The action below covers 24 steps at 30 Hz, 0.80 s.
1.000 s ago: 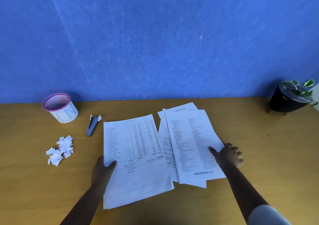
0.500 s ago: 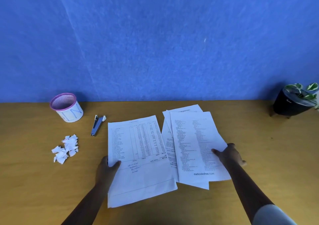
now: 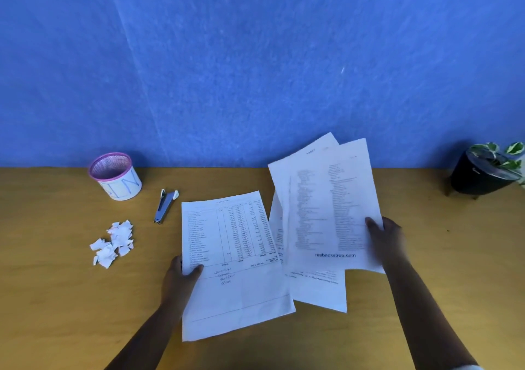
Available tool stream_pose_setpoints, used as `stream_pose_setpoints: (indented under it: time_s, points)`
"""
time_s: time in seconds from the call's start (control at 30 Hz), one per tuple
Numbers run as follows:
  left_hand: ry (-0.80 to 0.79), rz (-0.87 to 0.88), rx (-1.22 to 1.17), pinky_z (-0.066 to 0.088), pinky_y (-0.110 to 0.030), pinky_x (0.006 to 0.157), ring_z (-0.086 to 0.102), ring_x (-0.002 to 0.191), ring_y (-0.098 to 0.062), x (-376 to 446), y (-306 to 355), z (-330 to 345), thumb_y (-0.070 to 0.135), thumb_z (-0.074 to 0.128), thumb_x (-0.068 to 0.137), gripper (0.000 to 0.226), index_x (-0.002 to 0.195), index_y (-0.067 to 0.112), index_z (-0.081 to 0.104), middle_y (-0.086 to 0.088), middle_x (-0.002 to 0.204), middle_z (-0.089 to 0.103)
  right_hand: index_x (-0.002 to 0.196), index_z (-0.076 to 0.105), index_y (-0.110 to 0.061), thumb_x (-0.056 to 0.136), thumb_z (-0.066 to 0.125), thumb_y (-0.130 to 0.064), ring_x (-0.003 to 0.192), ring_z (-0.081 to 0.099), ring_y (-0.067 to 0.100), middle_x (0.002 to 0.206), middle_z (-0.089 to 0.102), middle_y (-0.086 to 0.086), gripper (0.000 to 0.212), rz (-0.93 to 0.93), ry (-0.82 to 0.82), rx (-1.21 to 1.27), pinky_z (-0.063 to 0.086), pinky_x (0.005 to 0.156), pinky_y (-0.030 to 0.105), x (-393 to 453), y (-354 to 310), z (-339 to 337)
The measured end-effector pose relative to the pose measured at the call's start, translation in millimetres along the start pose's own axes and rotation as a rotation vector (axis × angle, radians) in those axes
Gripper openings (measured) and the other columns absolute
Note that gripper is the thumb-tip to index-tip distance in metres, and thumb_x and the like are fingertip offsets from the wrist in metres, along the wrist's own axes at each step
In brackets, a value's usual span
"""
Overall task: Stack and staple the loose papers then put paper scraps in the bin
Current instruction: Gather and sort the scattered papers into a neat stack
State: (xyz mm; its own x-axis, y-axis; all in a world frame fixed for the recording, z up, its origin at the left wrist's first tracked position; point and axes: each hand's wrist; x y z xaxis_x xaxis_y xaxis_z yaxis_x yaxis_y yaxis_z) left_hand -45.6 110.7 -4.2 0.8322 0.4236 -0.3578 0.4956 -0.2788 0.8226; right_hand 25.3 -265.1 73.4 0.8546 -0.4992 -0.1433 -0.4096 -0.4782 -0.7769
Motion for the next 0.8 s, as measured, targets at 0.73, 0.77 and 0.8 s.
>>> stream_pose_setpoints:
  time_s: [0.73, 0.77, 0.8]
  points:
    - [-0.116, 0.006, -0.122, 0.046, -0.033, 0.071, 0.061, 0.08, -0.02, 0.3, -5.9, -9.0, 0.025, 0.055, 0.089, 0.016, 0.079, 0.015, 0.062, -0.003, 0.084, 0.065, 0.112, 0.055, -0.018, 0.09, 0.054, -0.044, 0.103, 0.061, 0.022, 0.105, 0.062, -0.004, 0.034, 0.065, -0.52, -0.138, 0.046, 0.081, 0.031, -99.6, 12.2, 104.7]
    - [-0.109, 0.017, -0.104, 0.046, -0.032, 0.07, 0.061, 0.08, -0.02, 1.2, -6.7, -8.5, 0.022, 0.056, 0.088, 0.011, 0.082, 0.015, 0.062, -0.004, 0.086, 0.065, 0.115, 0.051, -0.021, 0.087, 0.055, -0.047, 0.1, 0.062, 0.022, 0.106, 0.061, -0.002, 0.039, 0.098, -0.496, -0.135, 0.046, 0.077, 0.03, -98.2, 10.8, 103.9]
    - [-0.101, 0.027, -0.1, 0.045, -0.03, 0.07, 0.06, 0.081, -0.02, 1.0, -6.0, -7.4, 0.019, 0.057, 0.088, 0.007, 0.087, 0.013, 0.061, -0.005, 0.088, 0.064, 0.116, 0.048, -0.023, 0.085, 0.057, -0.05, 0.095, 0.063, 0.022, 0.106, 0.062, 0.0, 0.042, 0.131, -0.474, -0.13, 0.047, 0.072, 0.029, -96.5, 8.7, 101.6]
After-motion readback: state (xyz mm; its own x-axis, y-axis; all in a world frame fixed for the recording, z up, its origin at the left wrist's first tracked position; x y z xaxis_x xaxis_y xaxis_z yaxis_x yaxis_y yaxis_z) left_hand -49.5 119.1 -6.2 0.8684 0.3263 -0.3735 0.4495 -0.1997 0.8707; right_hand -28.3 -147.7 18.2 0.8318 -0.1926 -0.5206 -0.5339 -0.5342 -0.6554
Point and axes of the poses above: each hand's wrist, its own x-axis towards the middle knuckle, its own z-axis out of the palm, y = z × x
